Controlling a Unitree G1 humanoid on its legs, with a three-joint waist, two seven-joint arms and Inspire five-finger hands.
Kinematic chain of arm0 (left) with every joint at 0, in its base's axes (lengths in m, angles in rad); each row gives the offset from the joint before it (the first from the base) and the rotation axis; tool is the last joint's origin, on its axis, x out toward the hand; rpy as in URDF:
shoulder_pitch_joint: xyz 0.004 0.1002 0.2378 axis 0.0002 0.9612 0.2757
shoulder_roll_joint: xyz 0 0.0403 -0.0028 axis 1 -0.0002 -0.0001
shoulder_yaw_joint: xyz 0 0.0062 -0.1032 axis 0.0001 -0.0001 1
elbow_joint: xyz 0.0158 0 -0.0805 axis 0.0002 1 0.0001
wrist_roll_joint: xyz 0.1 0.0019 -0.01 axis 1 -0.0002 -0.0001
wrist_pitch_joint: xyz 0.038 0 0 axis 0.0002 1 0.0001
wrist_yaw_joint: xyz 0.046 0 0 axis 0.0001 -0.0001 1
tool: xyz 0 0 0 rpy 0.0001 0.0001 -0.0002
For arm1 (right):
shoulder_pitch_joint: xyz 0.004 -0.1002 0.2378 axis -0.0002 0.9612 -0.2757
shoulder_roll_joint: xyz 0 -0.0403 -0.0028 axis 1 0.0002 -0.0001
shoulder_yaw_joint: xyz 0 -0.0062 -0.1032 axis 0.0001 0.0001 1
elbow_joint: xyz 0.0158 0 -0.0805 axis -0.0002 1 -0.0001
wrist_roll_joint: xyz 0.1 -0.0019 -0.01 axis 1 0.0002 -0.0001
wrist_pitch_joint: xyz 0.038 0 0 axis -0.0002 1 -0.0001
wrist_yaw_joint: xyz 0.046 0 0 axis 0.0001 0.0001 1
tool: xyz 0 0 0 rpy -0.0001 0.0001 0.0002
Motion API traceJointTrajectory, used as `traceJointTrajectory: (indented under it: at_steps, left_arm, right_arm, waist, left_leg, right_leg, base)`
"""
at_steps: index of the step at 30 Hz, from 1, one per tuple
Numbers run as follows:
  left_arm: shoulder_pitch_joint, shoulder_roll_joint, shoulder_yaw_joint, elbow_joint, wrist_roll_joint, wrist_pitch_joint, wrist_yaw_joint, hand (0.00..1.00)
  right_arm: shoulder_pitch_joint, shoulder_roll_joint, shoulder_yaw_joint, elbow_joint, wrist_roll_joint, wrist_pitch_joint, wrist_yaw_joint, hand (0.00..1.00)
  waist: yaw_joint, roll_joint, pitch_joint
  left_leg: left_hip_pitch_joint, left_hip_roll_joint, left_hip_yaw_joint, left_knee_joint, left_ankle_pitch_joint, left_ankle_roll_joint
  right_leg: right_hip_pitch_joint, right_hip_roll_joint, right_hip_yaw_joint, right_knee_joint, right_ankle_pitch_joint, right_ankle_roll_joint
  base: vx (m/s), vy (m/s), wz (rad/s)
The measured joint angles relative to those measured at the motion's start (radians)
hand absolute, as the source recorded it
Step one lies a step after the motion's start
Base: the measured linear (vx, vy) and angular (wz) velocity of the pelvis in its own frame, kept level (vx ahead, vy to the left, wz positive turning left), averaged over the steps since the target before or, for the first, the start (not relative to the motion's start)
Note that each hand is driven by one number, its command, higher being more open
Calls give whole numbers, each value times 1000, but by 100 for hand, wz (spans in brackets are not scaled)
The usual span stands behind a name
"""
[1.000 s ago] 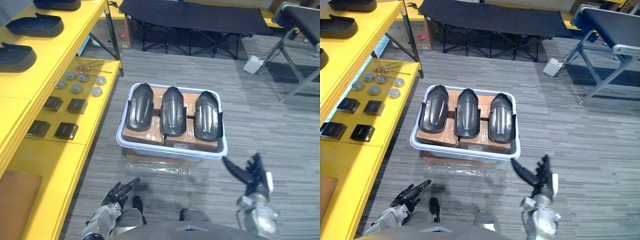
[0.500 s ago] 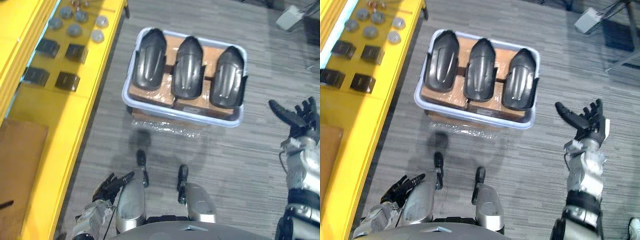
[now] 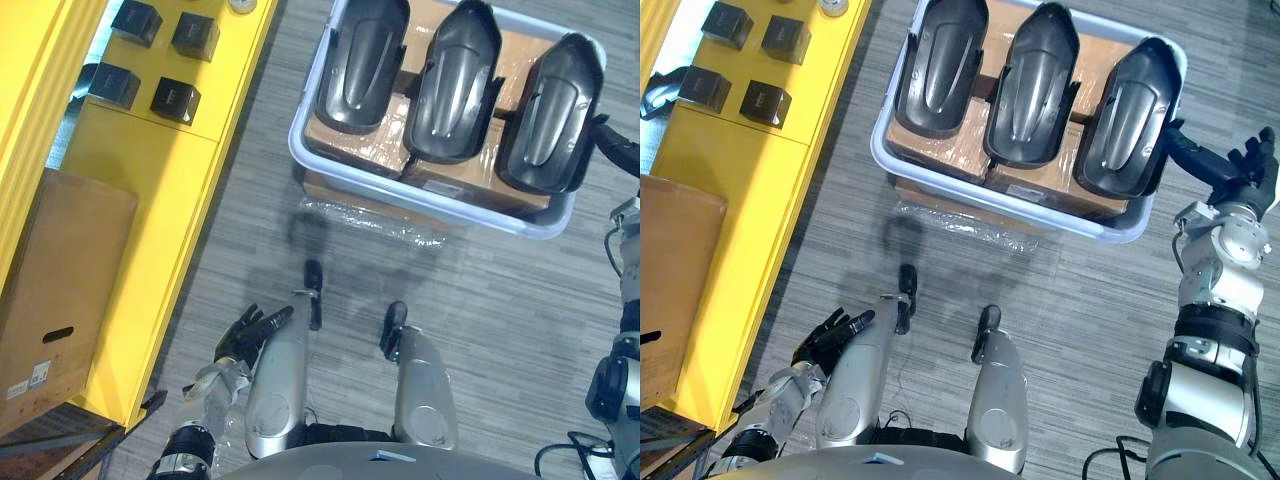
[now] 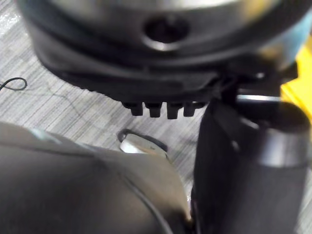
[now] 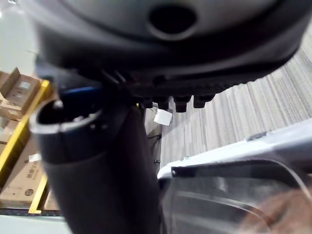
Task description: Walk over and take three plastic housings, then place them on the shelf
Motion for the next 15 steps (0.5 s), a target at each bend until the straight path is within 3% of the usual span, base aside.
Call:
traceJointTrajectory:
  at_steps: [10, 11, 15]
  left_arm:
    - [-26, -19, -15, -21, -82, -38, 2, 100]
    - [-30, -19, -15, -21, -84, -39, 2, 100]
    - [-36, -18, -14, -20, -95, -42, 8, 100]
  right_arm:
    - [-144, -76, 123, 30, -63, 121, -15, 100]
    - [-159, -89, 138, 39, -70, 129, -17, 0]
    - [-227, -101, 180, 95, -122, 161, -33, 0]
  waist:
    - [3, 13, 10]
    - [3, 13, 10]
    - [3, 13, 10]
  left_leg:
    - [-160, -4, -14, 128, -3, -4]
    - [-174, -10, -16, 133, -2, -6]
    - [-205, -19, -17, 148, 0, -11]
  right_leg:
    - [-202, -43, 1, 258, -103, -28]
    - [-222, -53, 2, 285, -113, -32]
    - [-266, -71, 4, 343, -134, -39]
  base:
    - [-66, -59, 8]
    - [-108, -60, 18]
    - [-91, -44, 13]
